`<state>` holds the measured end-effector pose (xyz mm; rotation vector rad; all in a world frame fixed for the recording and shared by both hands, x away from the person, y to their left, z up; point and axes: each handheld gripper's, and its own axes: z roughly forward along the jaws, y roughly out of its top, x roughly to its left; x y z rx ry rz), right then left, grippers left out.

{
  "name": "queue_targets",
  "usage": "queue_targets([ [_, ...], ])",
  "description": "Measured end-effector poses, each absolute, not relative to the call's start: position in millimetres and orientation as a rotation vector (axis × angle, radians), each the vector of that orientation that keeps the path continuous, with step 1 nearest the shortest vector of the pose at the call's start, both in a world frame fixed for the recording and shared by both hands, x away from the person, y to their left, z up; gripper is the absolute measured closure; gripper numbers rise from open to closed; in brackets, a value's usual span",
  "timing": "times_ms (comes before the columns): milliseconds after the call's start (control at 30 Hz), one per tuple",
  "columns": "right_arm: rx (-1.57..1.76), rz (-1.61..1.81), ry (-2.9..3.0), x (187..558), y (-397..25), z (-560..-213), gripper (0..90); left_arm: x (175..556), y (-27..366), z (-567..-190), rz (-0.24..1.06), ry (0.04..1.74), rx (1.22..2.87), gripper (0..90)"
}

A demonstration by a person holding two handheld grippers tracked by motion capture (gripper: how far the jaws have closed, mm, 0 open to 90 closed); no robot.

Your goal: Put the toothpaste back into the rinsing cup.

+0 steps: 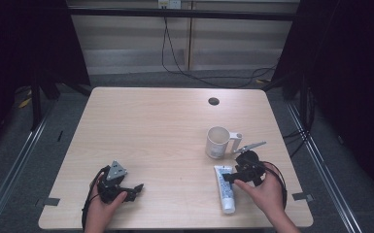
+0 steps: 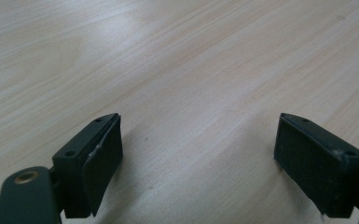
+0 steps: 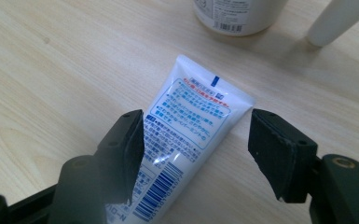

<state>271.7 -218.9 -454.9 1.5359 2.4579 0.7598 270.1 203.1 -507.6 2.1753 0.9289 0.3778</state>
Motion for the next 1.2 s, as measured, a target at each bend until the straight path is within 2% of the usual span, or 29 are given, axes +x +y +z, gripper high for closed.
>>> queue_targets([
  [967,1.661,0.708,2.463,277,-206,-464,36.1,270,203,-508,0.378,0.929,2.173,15.1],
  [1200,1.714,0.643,2.421,279,-199,-470,31.2,270,203,-508,0.378,0.929,2.175,15.1],
])
